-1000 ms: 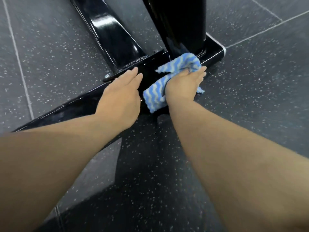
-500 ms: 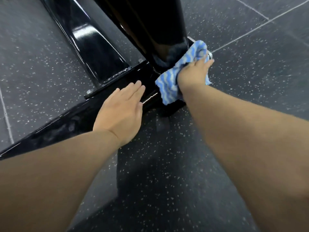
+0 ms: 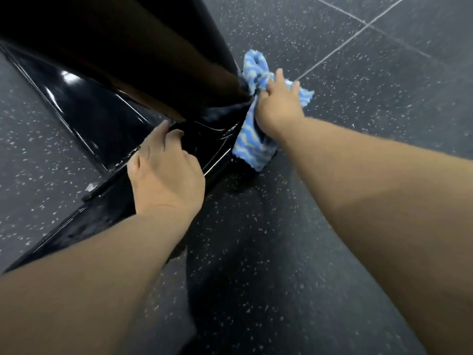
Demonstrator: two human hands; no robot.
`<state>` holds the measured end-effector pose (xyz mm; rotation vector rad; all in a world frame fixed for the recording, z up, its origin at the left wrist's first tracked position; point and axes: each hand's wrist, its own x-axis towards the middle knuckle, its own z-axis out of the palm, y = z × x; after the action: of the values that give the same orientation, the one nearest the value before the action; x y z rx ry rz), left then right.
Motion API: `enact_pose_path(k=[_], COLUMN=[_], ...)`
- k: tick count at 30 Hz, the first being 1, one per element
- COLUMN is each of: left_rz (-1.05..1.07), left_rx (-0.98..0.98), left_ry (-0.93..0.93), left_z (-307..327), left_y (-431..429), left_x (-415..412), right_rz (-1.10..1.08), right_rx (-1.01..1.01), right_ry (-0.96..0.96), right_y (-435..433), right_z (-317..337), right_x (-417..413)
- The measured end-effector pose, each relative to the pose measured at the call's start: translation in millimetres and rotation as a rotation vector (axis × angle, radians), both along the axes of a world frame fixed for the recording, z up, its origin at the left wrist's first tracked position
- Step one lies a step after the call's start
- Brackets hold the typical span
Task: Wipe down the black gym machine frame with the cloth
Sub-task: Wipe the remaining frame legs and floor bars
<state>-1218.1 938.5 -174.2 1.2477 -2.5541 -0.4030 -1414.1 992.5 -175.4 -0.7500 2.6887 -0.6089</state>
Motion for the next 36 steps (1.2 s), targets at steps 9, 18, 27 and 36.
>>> enact_pose_path(k=[9, 18, 27, 36], left_rz=[-0.019, -0.004, 0.004, 0.008], left_rx=[0.009, -0.020, -0.036, -0.040], left_ry=[-0.018, -0.030, -0.043, -0.078], left_z=[4, 7, 5, 5], left_y=[0, 1, 4, 4], left_x=[-2, -2, -2, -3], right_rz=[0.383, 0.048, 0.083, -0.013], right_rx=[-0.070, -0.050, -0.013, 0.013], right_ry=[-0.032, -0.076, -0.078, -0.036], right_y=[-6, -21, 0, 11], right_z=[12, 21, 18, 21], right_x=[-37, -40, -51, -39])
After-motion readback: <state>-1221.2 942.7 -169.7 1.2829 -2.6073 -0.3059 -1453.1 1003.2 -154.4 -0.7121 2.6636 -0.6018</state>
